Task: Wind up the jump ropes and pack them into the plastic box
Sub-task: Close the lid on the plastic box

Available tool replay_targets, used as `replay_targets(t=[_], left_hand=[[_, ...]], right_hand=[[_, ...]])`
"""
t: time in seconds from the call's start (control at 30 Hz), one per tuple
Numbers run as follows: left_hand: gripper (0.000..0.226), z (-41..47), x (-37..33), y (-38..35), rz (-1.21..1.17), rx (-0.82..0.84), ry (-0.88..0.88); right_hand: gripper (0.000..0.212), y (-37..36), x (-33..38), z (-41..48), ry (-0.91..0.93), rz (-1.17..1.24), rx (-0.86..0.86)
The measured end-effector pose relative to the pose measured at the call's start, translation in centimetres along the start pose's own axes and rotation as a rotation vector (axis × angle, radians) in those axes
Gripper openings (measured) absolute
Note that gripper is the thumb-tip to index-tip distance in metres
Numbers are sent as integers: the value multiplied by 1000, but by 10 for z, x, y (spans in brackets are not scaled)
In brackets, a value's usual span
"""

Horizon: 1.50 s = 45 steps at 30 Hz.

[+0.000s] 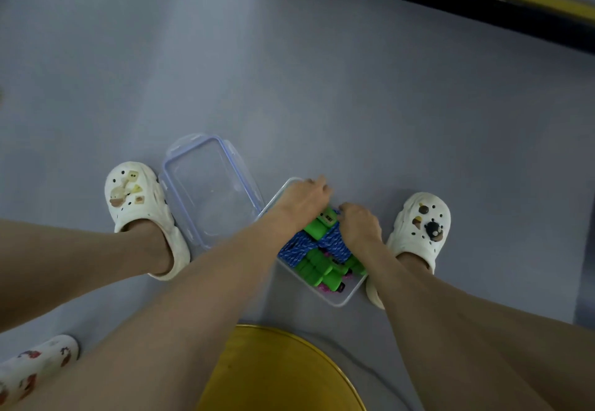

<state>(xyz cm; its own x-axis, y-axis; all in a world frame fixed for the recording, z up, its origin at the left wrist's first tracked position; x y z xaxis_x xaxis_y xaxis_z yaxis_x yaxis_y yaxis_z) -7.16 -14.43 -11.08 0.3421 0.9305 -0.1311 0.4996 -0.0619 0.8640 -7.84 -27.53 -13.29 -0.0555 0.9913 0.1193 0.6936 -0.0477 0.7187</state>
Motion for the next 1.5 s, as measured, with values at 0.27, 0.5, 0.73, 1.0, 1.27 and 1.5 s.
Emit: replay_targets(t=[0.27,0.5,0.73,1.0,1.27,1.5], left_hand=[[73,-56,36,-58,-428,-243,251],[41,-85,58,-82,-805,-262,600],[51,-85,85,-101,-844,-70,796],[69,-34,77,-97,-728,139,723],[27,-39,64,-83,-706,-136,807],[19,-59,62,-45,-827,-505,916]], right_hand=[[15,-4,1,-6,12,-78,-56],[19,-8,5,-15,-21,-169,-98],[21,-7,-6,-13,-325,57,-127],[19,-11,-3,-10,-325,75,-132],[20,-14,-1,-15,-306,196,-44],[30,-12,16,-32,-335,281,115]])
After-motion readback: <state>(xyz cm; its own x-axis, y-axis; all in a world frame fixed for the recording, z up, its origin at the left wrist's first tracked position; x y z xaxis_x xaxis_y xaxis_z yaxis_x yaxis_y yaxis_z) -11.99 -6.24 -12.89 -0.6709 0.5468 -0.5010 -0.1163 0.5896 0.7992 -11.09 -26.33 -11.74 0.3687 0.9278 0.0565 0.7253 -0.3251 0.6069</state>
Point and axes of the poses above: each hand's wrist, its own z-axis towards the middle knuckle, its own y-axis out of the back of the hand, x = y × z, the point moved 1 cm from there along z, towards the middle knuckle, and after that the axes turned 7 degrees about -z, right-handed, at the moved point
